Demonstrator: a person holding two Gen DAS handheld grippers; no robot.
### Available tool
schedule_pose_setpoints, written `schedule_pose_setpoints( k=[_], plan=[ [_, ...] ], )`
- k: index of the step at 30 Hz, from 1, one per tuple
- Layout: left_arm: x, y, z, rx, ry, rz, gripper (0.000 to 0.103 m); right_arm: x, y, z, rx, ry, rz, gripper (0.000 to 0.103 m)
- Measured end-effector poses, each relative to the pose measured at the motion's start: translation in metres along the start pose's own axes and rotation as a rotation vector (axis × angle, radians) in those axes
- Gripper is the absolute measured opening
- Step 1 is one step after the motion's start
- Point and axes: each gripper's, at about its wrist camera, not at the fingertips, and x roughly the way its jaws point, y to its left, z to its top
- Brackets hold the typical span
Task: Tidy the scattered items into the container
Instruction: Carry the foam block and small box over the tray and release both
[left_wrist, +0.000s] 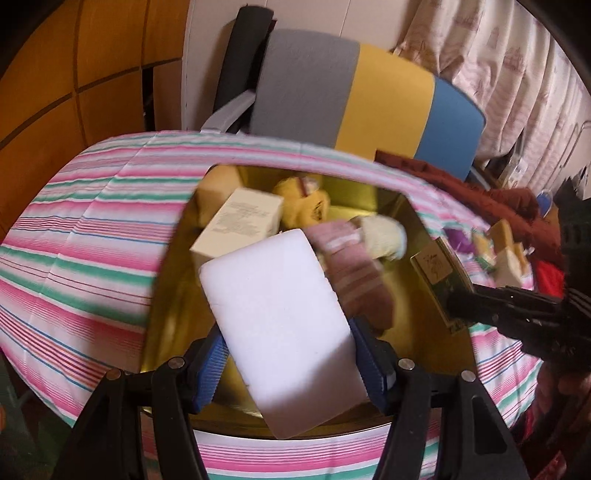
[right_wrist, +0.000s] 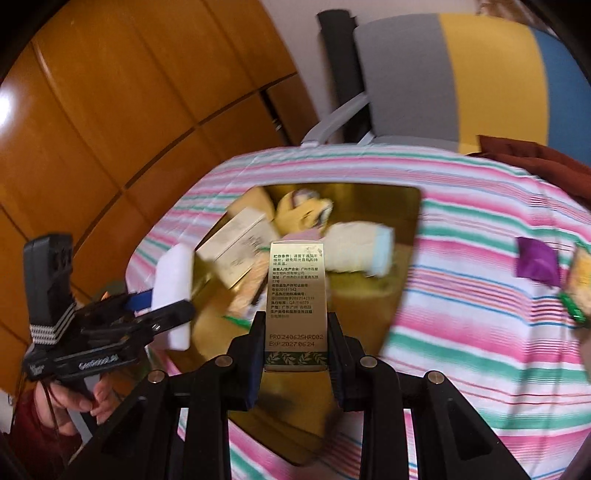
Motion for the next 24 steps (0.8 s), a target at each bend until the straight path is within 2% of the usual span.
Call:
schedule_pose_setpoints(
  k=[8,13,18,22,24],
  plan=[
    [0.029,0.017,-0.002,0.05,0.126,0.029,0.066,0.049,0.029,-0.005,0.025,0.094,0.05,0.03],
    [0.029,0.028,-0.002,0.02,0.12,0.072,0.071,0.07,0.04,-0.004,0.034,0.122,0.059,0.03],
    [0.022,0.04,-0.002,-0.071,0.104,0.023,0.072,0.082,0.049,-0.007,0.039,0.148,0.079,0.032],
    [0.017,0.042,-0.002,-0.105,0.086,0.023,0.072,0.081,0.051,-0.007,0.042,0.144,0.1,0.033],
    [0.014,0.043,-0.001,-0.125,0.079,-0.012,0.074,0.078,0.051,-0.008,0.036,0.138,0.103,0.037]
  ],
)
